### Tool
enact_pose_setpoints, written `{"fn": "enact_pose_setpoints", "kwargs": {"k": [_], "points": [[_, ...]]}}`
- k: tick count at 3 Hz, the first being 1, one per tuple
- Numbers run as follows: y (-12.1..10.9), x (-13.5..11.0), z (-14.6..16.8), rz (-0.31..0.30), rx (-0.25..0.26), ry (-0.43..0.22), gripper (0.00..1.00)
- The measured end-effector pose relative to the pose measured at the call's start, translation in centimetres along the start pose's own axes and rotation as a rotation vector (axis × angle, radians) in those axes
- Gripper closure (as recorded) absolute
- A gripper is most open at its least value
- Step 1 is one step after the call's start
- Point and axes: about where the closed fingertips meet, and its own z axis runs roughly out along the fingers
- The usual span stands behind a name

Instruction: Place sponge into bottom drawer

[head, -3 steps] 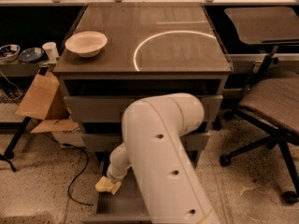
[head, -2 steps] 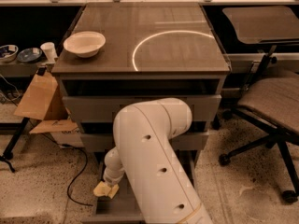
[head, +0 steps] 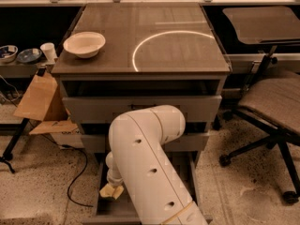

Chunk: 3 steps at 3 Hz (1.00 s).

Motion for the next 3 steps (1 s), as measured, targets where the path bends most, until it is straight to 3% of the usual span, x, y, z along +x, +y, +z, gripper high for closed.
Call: {"fn": "enact_pose_setpoints", "kwargs": {"k": [2, 3], "points": [[-1.02, 1.88, 1.65, 0.040, -0.005, 0.034, 0.00], [-1.02, 1.88, 1.65, 0.040, -0.005, 0.034, 0.00]]}}
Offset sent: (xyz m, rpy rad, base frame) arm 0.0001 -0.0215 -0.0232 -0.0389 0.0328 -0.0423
